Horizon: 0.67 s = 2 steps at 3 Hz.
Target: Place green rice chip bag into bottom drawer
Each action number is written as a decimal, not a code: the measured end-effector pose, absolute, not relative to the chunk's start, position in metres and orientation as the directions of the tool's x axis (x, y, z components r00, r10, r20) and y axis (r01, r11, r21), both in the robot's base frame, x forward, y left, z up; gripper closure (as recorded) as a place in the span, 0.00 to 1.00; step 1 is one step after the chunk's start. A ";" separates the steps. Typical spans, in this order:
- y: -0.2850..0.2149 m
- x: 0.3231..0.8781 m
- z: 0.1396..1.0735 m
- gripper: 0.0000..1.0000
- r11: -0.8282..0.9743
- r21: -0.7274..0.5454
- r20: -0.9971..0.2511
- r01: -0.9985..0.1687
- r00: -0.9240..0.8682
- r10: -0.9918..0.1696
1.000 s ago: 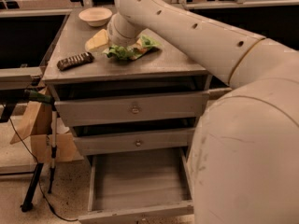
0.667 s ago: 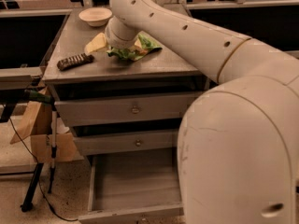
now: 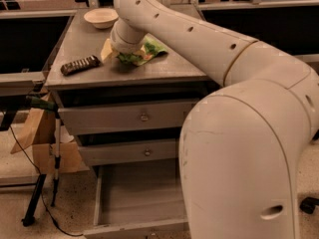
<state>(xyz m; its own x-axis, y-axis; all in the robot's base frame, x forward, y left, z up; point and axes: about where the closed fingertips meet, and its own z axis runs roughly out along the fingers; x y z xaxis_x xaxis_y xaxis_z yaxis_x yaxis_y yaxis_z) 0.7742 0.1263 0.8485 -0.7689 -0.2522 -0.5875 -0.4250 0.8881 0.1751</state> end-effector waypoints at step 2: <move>0.119 0.768 0.857 0.87 0.894 0.131 -0.593 -0.428 -0.756 -0.275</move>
Offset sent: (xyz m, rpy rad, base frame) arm -0.0152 -0.0223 0.0160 -0.1005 -0.0552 -0.0019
